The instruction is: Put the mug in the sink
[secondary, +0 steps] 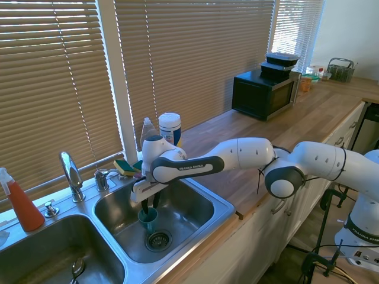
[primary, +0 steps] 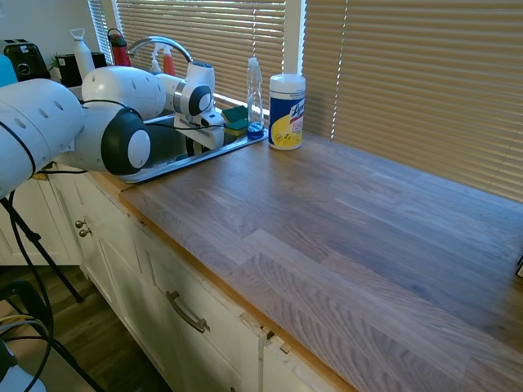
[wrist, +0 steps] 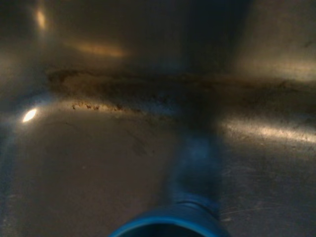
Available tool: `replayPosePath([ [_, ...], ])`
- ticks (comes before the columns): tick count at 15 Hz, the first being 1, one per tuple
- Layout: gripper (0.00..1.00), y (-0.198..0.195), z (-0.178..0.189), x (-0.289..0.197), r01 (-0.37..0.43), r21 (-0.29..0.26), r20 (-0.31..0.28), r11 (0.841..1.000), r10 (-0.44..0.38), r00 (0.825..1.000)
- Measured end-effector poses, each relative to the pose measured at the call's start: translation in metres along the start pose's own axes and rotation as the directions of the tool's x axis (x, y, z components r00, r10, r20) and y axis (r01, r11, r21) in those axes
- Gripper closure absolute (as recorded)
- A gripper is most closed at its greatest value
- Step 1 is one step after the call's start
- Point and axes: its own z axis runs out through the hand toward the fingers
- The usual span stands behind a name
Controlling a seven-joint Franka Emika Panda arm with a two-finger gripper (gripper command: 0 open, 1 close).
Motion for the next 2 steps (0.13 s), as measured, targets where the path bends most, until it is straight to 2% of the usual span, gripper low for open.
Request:
replayPosePath([
  [2,0.0,-0.0044,-0.0145,-0.0006,-0.006,0.012,-0.019,1.0,0.006,1.0],
])
